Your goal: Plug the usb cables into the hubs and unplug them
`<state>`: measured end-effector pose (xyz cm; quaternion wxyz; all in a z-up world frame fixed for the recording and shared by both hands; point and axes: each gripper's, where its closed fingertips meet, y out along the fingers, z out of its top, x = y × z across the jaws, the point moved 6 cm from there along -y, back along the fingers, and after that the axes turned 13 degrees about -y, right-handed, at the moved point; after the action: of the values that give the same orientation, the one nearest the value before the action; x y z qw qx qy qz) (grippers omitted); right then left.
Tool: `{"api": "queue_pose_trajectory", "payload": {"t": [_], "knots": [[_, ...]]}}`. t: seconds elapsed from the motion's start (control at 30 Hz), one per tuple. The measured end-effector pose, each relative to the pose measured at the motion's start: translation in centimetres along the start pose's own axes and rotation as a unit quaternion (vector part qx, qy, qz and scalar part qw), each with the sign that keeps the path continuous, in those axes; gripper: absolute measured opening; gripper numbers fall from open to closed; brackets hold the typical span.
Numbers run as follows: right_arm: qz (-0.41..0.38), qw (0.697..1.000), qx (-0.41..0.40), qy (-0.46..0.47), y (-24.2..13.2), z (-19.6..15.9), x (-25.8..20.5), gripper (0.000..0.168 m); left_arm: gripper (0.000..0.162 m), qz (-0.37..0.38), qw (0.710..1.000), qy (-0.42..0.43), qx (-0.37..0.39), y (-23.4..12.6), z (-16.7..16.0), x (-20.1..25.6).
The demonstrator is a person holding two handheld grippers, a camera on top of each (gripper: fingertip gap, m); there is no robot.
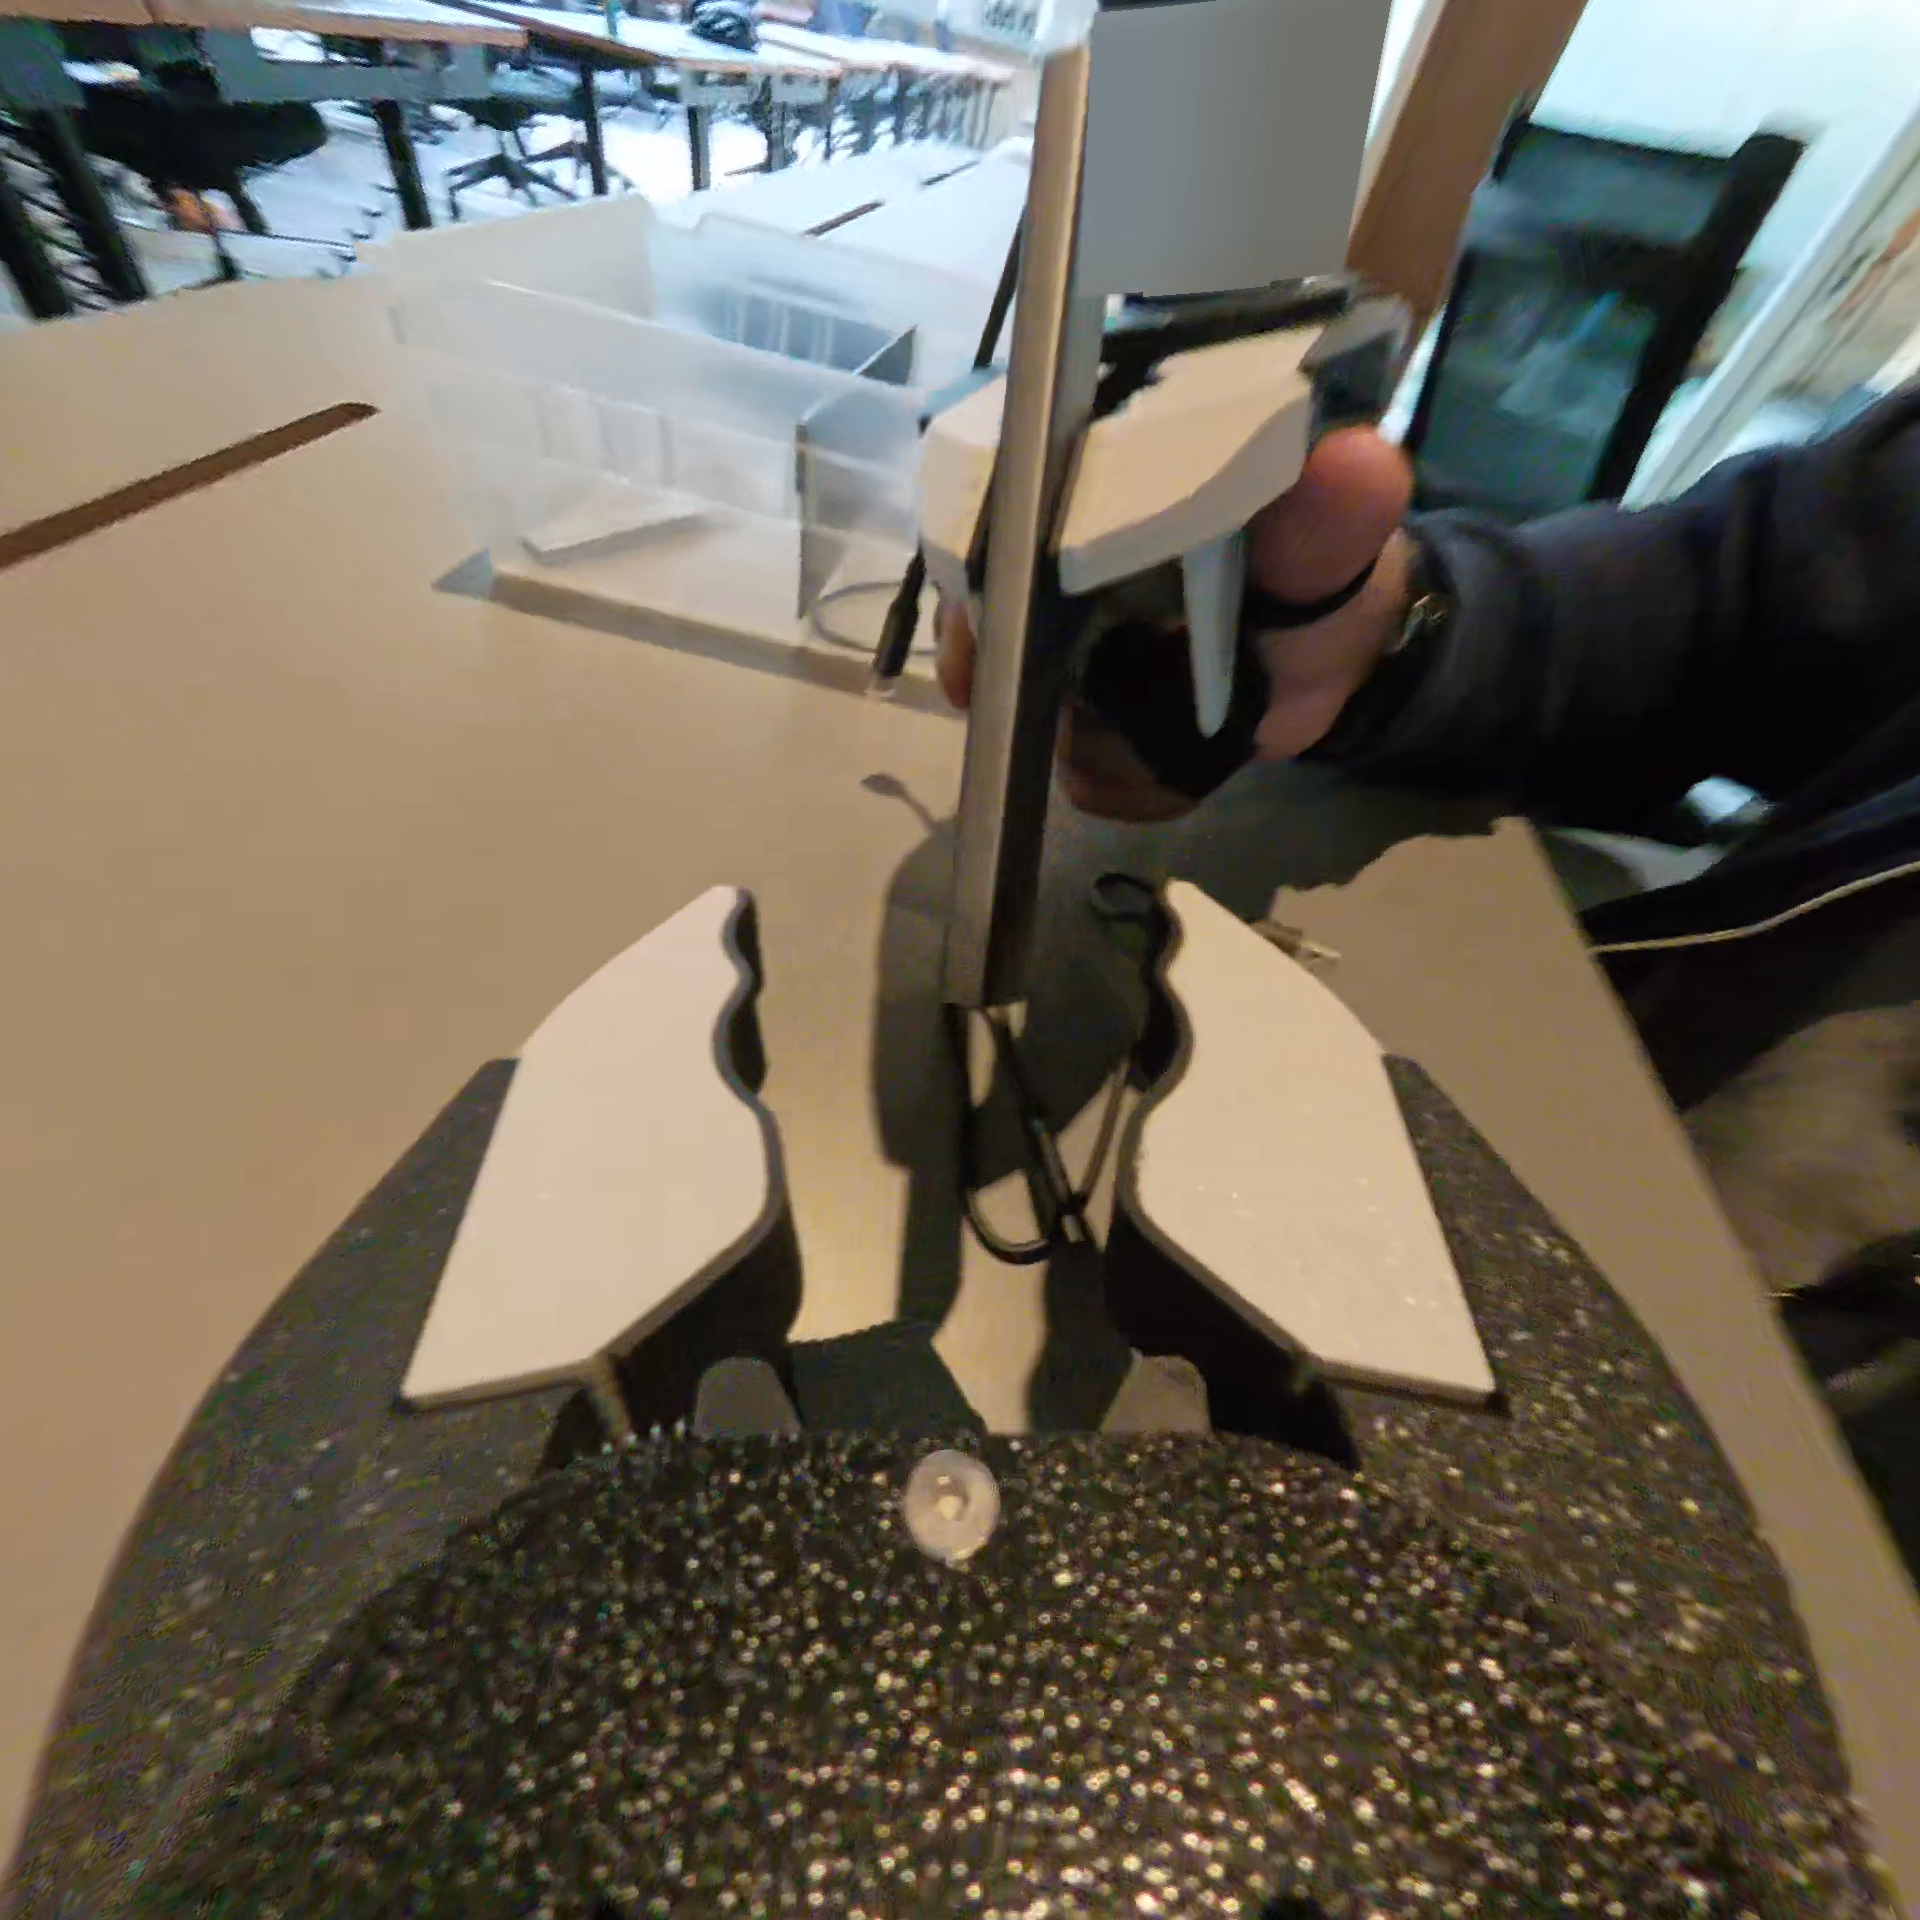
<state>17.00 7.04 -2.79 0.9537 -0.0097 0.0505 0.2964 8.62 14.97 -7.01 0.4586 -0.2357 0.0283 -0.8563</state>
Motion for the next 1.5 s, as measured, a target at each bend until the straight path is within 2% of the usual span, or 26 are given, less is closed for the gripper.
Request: {"api": "queue_pose_trajectory", "payload": {"t": [0.17, 0.4, 0.5, 0.63, 0.8, 0.97, 1.03, 1.17, 1.3, 1.4, 1.5], "knots": [[-0.016, 1.0, -0.001, -0.013, -0.2, 0.2, 0.1, 0.01, 0.116, 0.067, 0.995, 0.06, 0.042, 0.3, 0.6, -0.1], [-0.022, 0.999, 0.004, -0.031, -0.3, 0.5, -0.1, 0.01, 0.145, 0.08, 0.988, 0.071, 0.112, -0.1, 1.9, -0.1], [-0.023, 0.999, 0.006, -0.036, -0.4, 0.6, -0.1, 0.01, 0.146, 0.1, 0.981, 0.07, 0.152, -0.6, 2.5, -0.4], [-0.023, 0.999, 0.01, -0.039, -0.4, 0.7, -0.2, 0.01, 0.146, 0.14, 0.973, 0.089, 0.16, -1.1, 2.8, -0.7], [-0.024, 0.999, 0.012, -0.041, -0.5, 0.8, -0.2, 0.01, 0.146, 0.207, 0.953, 0.153, 0.159, -1.4, 3.1, -0.5], [-0.025, 0.999, 0.014, -0.043, -0.5, 0.9, -0.2, 0.01, 0.146, 0.263, 0.92, 0.24, 0.163, -1.8, 3.8, 0.3], [-0.024, 0.999, 0.016, -0.043, -0.5, 0.9, -0.2, 0.01, 0.135, 0.272, 0.914, 0.26, 0.151, -1.7, 3.7, 0.5], [-0.026, 0.999, 0.015, -0.045, -0.5, 0.9, -0.3, 0.01, 0.091, 0.266, 0.888, 0.325, 0.188, -2.3, 3.5, 1.5], [-0.03, 0.998, 0.016, -0.047, -0.6, 1.0, -0.2, 0.01, 0.043, 0.236, 0.901, 0.322, 0.17, -2.2, 3.1, 2.1], [-0.027, 0.998, 0.015, -0.049, -0.6, 1.0, -0.1, 0.01, 0.024, 0.219, 0.911, 0.309, 0.162, -2.2, 2.9, 2.1], [-0.023, 0.998, 0.013, -0.056, -0.7, 1.0, -0.2, 0.01, 0.017, 0.187, 0.93, 0.277, 0.155, -2.2, 2.8, 2.1]]}}
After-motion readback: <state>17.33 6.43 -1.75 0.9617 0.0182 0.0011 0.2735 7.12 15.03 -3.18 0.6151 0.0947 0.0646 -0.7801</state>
